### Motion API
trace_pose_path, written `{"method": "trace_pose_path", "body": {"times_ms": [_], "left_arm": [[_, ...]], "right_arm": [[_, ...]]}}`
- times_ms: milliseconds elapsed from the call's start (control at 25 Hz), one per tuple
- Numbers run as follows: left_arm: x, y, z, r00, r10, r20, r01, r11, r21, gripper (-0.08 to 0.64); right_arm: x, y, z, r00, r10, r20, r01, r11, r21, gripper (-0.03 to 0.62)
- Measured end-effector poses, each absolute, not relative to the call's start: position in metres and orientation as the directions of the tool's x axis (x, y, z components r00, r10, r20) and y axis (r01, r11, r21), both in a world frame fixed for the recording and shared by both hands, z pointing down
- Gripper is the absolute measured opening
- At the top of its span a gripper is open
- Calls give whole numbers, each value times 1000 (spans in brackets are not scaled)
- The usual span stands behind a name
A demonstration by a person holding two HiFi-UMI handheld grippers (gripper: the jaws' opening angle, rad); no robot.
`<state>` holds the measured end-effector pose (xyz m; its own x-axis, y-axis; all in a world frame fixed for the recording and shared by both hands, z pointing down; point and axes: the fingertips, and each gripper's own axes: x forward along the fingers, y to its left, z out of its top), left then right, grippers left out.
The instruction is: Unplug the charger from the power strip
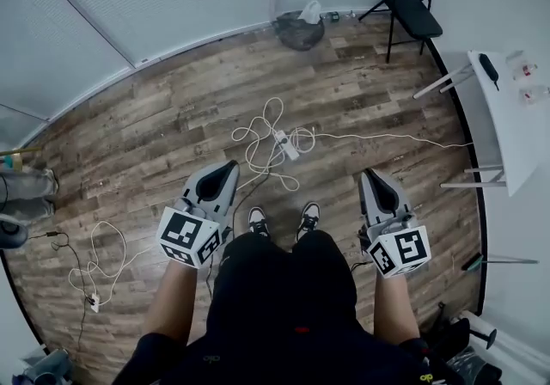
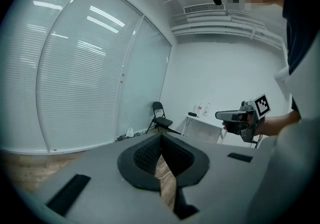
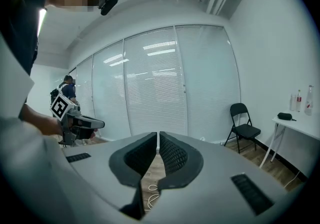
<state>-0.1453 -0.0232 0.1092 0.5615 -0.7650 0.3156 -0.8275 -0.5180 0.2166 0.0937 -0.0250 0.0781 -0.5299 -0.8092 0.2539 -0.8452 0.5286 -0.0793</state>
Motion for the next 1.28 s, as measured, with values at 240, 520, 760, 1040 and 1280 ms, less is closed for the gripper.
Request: {"method": "trace_pose_path", "body": {"times_ms": [240,520,760,1040,1280], "left_arm": [[-111,-60,127,480,-797,366,-877,-440,192,18],[-73,-98,177,398,-816,420,-917,-365,162,18],[-64,-144,277,427,-773,468,-903,-395,172,18],[-64,-191,465,454,-711,537,-884,-437,169,18],[-63,-200,623,485,-634,602,-860,-470,198,18]], "right_arm": [[120,-77,104,-615,-743,264,-785,608,-118,34],[156,-135,176,-688,-640,342,-714,682,-160,34],[145,-181,290,-663,-614,428,-724,671,-161,34],[130,-221,491,-604,-595,530,-750,650,-124,35],[124,-234,655,-568,-571,593,-765,633,-123,37]]}}
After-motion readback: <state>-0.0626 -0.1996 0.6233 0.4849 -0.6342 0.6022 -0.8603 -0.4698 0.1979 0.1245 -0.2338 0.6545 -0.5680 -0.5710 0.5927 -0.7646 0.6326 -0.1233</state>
